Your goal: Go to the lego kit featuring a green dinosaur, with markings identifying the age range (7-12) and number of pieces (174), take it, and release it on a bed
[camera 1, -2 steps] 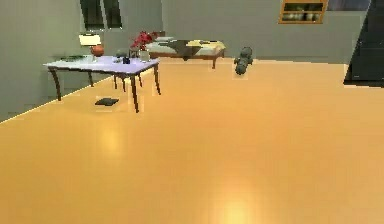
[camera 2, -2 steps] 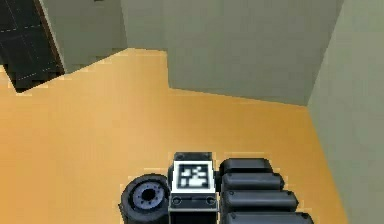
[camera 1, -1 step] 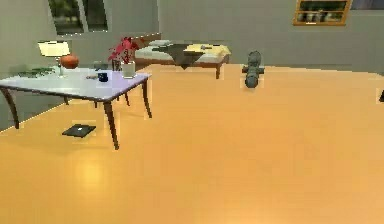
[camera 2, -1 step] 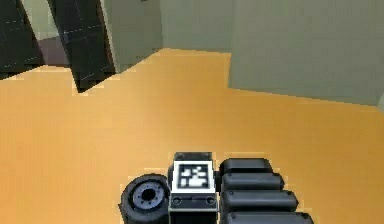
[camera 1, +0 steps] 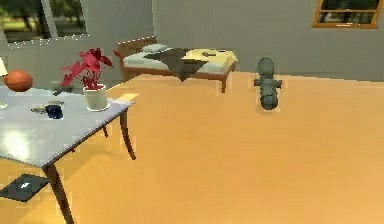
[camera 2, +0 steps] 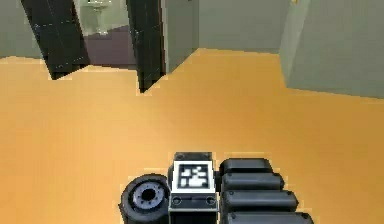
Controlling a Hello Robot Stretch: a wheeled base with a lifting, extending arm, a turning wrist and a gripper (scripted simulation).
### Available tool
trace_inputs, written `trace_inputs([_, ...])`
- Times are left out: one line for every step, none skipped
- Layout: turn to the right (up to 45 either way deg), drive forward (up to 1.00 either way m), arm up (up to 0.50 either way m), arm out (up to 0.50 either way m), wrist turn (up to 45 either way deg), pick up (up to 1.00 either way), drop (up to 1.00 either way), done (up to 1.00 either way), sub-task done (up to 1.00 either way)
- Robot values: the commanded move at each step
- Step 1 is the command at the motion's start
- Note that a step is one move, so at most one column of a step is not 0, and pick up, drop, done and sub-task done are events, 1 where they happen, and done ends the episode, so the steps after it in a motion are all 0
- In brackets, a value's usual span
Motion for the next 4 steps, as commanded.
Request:
trace_inputs([0.0,1.00,0.00,0.00,0.0,0.00,0.00,0.00,0.00])
trace_inputs([0.0,1.00,0.00,0.00,0.0,0.00,0.00,0.00,0.00])
trace_inputs([-24.0,0.00,0.00,0.00,0.0,0.00,0.00,0.00,0.00])
trace_inputs([0.0,0.45,0.00,0.00,0.0,0.00,0.00,0.00,0.00])
